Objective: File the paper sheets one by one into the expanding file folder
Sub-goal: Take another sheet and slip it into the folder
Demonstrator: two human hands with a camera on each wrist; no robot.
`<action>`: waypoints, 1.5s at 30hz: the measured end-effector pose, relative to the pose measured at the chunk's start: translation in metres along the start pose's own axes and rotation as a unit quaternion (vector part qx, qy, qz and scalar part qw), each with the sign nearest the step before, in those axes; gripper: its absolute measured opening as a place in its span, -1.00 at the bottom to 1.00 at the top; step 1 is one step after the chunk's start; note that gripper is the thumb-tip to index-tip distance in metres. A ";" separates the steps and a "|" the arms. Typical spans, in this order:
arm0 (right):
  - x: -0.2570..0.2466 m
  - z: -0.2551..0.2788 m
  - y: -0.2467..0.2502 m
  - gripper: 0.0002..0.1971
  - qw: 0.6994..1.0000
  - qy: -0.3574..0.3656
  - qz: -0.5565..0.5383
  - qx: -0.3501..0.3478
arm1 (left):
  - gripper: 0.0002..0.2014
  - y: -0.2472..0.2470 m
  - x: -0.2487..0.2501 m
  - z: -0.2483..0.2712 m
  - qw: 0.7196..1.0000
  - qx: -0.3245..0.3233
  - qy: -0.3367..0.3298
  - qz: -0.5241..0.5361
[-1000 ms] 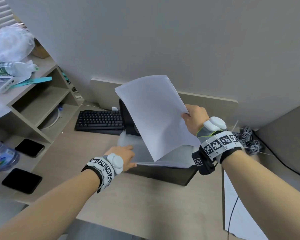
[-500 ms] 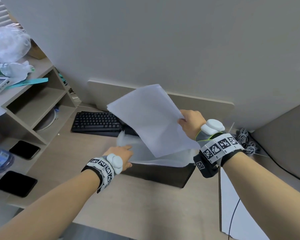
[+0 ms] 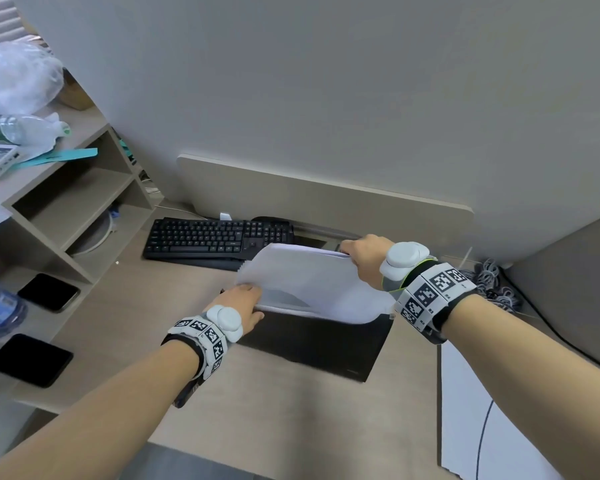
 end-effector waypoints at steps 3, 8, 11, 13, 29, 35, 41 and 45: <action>0.000 -0.004 -0.006 -0.71 1.000 0.004 0.015 -0.019 | -0.70 0.000 0.000 0.000 1.000 0.015 0.007 0.015; -0.004 -0.009 -0.022 -0.76 0.998 0.002 0.040 -0.047 | -0.69 -0.002 0.001 -0.001 1.000 0.022 0.009 0.012; -0.004 -0.013 -0.031 -0.76 0.998 -0.003 0.040 -0.054 | -0.70 -0.002 0.002 -0.001 0.999 0.031 0.009 0.015; -0.003 -0.015 -0.033 -0.73 0.998 -0.004 0.036 -0.055 | -0.70 -0.003 0.002 -0.002 0.999 0.032 0.009 0.019; 0.004 -0.022 0.016 -0.86 0.995 -0.020 -0.024 0.094 | -0.83 -0.006 -0.004 0.005 1.000 0.003 0.027 0.013; -0.003 -0.021 0.002 -0.88 0.996 -0.039 -0.049 0.069 | -0.60 0.004 0.000 0.015 0.998 -0.009 0.027 -0.061; -0.004 -0.026 -0.084 -0.75 0.986 -0.055 -0.157 0.026 | -0.59 -0.047 -0.010 0.015 0.991 -0.102 0.036 -0.073; -0.002 -0.025 -0.147 -0.72 0.964 -0.067 -0.255 0.031 | -0.60 -0.079 -0.014 0.012 0.993 -0.094 0.030 -0.065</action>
Point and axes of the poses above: each hand's wrist, its own z-axis away from the middle knuckle, its own y-axis out of the back of the hand, x = y × z, the point moved 8 cm from there along -z, towards the middle knuckle, and after that the axes turned 9 degrees about -z, right-handed, at the moved point
